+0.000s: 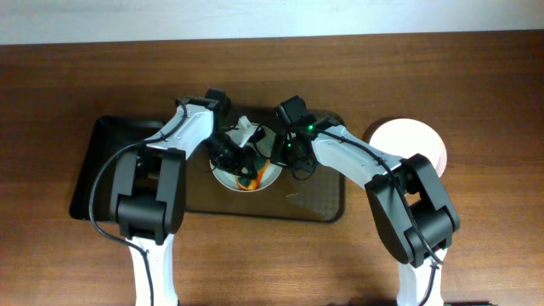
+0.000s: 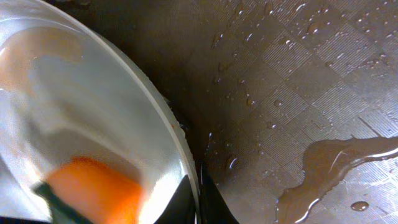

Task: Clean dirty plates on tray and stack at the side
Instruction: 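Scrub the last plate with the left-held sponge while the right gripper holds it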

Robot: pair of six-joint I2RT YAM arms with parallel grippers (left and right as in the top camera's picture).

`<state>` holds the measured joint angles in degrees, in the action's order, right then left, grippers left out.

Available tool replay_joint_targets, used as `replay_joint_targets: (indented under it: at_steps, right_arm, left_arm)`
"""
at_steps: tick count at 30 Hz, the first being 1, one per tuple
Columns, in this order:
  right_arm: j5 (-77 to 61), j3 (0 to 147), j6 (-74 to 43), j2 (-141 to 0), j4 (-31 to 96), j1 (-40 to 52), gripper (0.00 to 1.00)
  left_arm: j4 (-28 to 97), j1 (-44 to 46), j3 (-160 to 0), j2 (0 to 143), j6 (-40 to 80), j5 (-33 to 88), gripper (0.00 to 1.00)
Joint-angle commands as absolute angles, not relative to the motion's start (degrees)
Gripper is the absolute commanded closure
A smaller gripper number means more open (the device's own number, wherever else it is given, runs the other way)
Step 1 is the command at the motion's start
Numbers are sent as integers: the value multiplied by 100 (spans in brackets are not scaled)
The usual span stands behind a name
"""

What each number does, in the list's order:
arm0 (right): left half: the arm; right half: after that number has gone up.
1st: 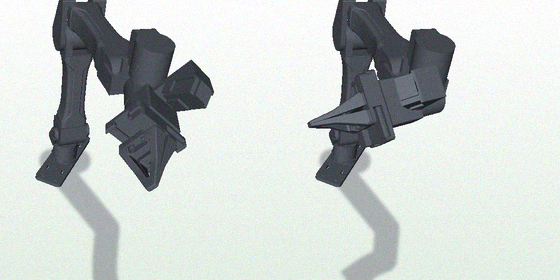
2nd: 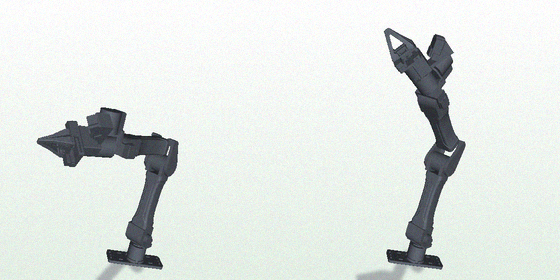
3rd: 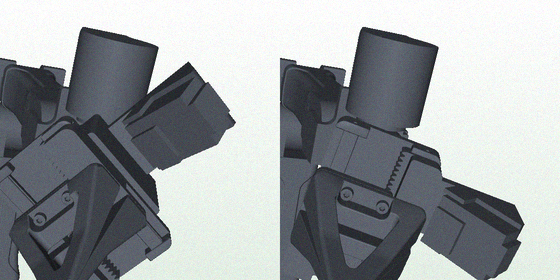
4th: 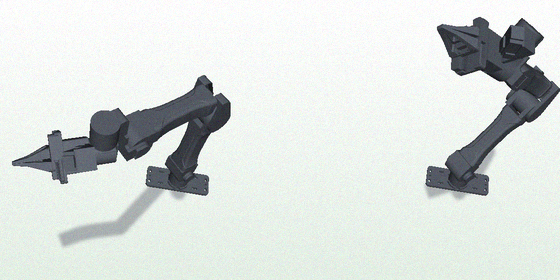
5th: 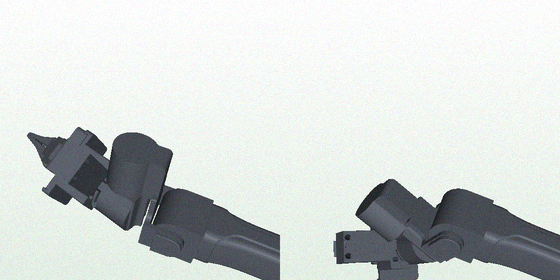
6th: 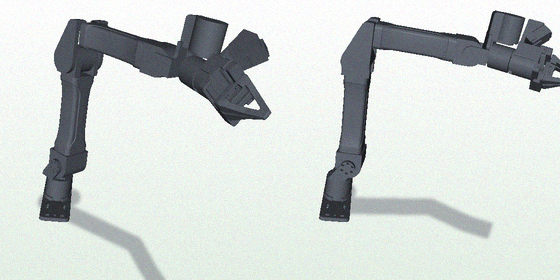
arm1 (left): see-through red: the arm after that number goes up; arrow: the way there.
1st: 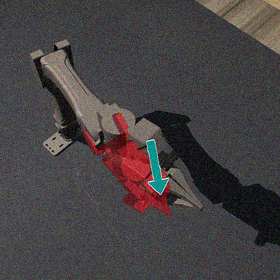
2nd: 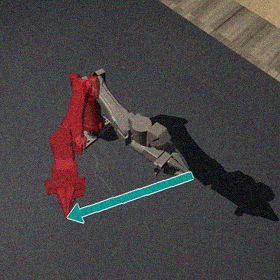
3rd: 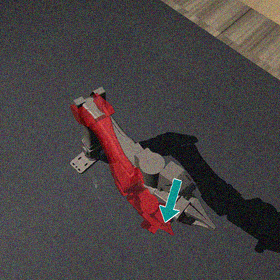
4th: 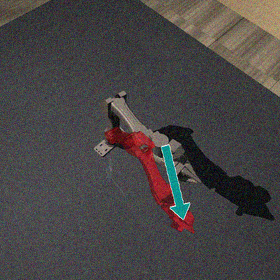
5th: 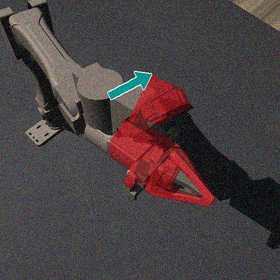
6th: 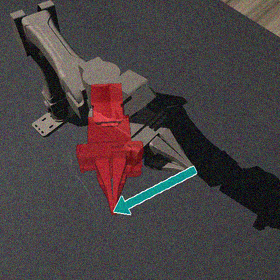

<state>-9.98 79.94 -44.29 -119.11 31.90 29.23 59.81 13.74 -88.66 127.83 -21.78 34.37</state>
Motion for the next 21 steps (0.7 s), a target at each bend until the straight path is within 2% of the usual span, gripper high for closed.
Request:
replay_joint_targets:
  at_steps: [1,2,3,4,6,8,10,12,15,16,17,21]
  right_arm:
    - [-858,7909,-4438,-12016,3190,2912,96]
    - [-858,7909,-4438,-12016,3190,2912,96]
    - [-858,7909,-4438,-12016,3192,2912,96]
    - [-858,7909,-4440,-12016,3190,2912,96]
    - [-858,7909,-4440,-12016,3190,2912,96]
    - [-858,7909,-4438,-12016,3192,2912,96]
    - [-856,7909,-4438,-12016,3190,2912,96]
    - [-856,7909,-4438,-12016,3190,2912,96]
    - [-856,7909,-4438,-12016,3188,2912,96]
    - [-856,7909,-4438,-12018,3188,2912,96]
    - [-858,7909,-4440,-12016,3188,2912,96]
    - [-858,7909,-4438,-12016,3190,2919,96]
  left_arm:
    - [5695,1483,-8479,13413,-2460,3430,100]
    - [5487,1433,-8479,13413,-2139,3271,100]
    - [4943,1317,-8479,13413,-1184,2620,100]
    - [4556,1260,-8479,13413,-727,2307,100]
    - [3680,1214,-8479,13413,-86,1741,100]
    - [2991,1251,-8479,13413,440,604,100]
    - [3083,1302,-8479,13413,1096,-770,100]
    - [3975,1295,-8479,13413,2235,-2200,100]
    - [5000,1302,-8479,13413,2270,-2180,99]
    - [5325,1295,-8479,13413,2265,-1968,97]
    - [5638,1284,-8479,13413,2053,-1586,100]
    - [6071,1297,-8479,13413,-703,1841,100]
